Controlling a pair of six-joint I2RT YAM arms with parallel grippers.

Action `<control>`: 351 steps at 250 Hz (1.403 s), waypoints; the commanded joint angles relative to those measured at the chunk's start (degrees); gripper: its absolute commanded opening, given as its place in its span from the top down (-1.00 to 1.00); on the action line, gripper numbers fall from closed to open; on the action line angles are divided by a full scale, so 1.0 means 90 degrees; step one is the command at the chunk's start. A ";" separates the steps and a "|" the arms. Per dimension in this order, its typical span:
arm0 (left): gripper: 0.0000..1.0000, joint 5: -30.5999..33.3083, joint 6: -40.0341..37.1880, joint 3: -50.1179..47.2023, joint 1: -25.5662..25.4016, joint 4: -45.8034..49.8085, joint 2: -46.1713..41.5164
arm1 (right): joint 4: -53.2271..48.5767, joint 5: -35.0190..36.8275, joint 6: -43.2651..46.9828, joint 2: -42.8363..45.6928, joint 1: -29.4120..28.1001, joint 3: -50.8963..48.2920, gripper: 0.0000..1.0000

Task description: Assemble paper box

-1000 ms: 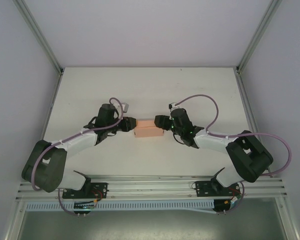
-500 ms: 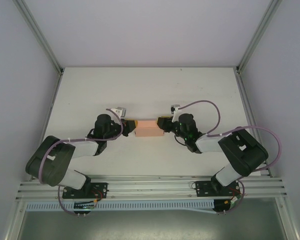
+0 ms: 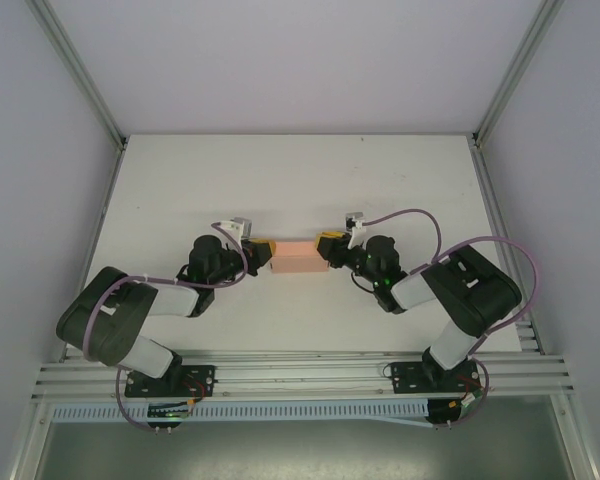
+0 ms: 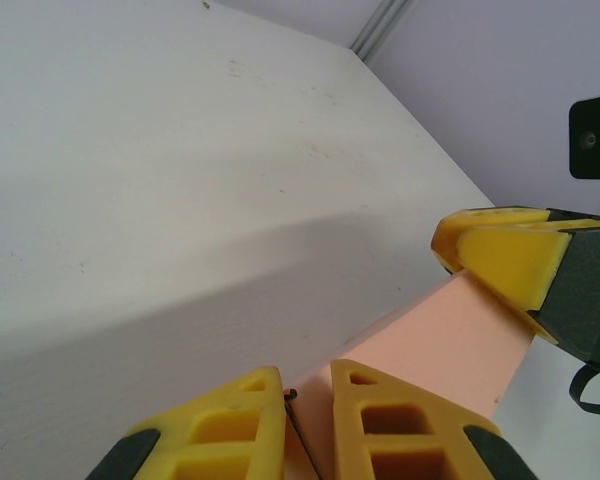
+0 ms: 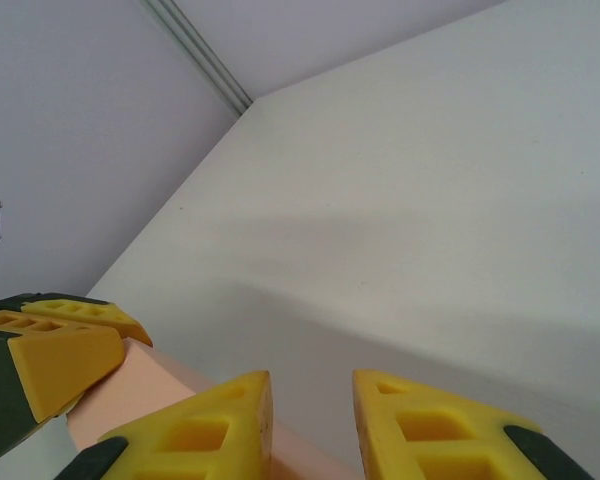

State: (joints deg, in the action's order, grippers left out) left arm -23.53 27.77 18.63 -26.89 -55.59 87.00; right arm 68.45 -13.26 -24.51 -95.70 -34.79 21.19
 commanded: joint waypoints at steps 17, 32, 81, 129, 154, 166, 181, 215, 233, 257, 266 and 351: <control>1.00 0.0533 -0.0334 -0.0646 0.0020 0.2055 0.0446 | -0.1847 0.0353 0.0683 -0.0532 0.0247 -0.0538 1.00; 1.00 0.0545 -0.0350 -0.0589 0.0020 0.2055 0.0489 | -0.1751 0.0299 0.0726 -0.0580 0.0252 -0.0562 1.00; 1.00 0.0470 -0.0352 -0.0079 0.0020 0.2642 0.0265 | -0.2442 0.0187 0.0550 -0.0364 0.0252 -0.0176 1.00; 0.77 0.0584 -0.0496 0.0857 0.0020 0.3862 -0.0025 | -0.3845 0.0583 0.0419 0.0211 0.0251 0.0513 1.00; 0.62 0.0570 -0.0551 0.1058 0.0020 0.4142 -0.0194 | -0.4148 0.0649 0.0353 0.0558 0.0252 0.0613 0.94; 0.46 0.0494 -0.0515 0.1131 0.0029 0.4227 -0.0348 | -0.4308 0.0701 0.0283 0.0763 0.0252 0.0624 0.87; 0.16 0.0418 -0.0493 0.1202 0.0019 0.4324 -0.0551 | -0.4531 0.0694 0.0331 0.1044 0.0252 0.0660 0.64; -0.15 0.0517 -0.0547 0.1593 0.0021 0.4954 -0.0918 | -0.5175 0.0871 0.0318 0.1491 0.0251 0.0923 0.42; -0.97 0.0596 -0.0620 0.2017 0.0020 0.5569 -0.0987 | -0.5510 0.0909 0.0357 0.1583 0.0250 0.1143 0.07; -0.97 0.0874 -0.0637 0.2536 0.0023 0.6249 -0.1075 | -0.5830 0.0929 0.0428 0.1682 0.0244 0.1425 -0.20; -0.97 0.0952 -0.0678 0.2702 0.0020 0.6441 -0.1124 | -0.5916 0.0951 0.0443 0.1738 0.0247 0.1528 -0.26; -0.97 0.2770 -0.0605 0.4210 0.0027 0.8074 -0.1239 | -0.7522 0.1042 0.1305 0.2342 0.0252 0.2810 -0.98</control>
State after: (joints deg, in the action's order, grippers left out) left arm -5.98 22.52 53.45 -27.00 9.39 76.79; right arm 8.36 -4.47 -18.20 -77.03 -32.67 41.87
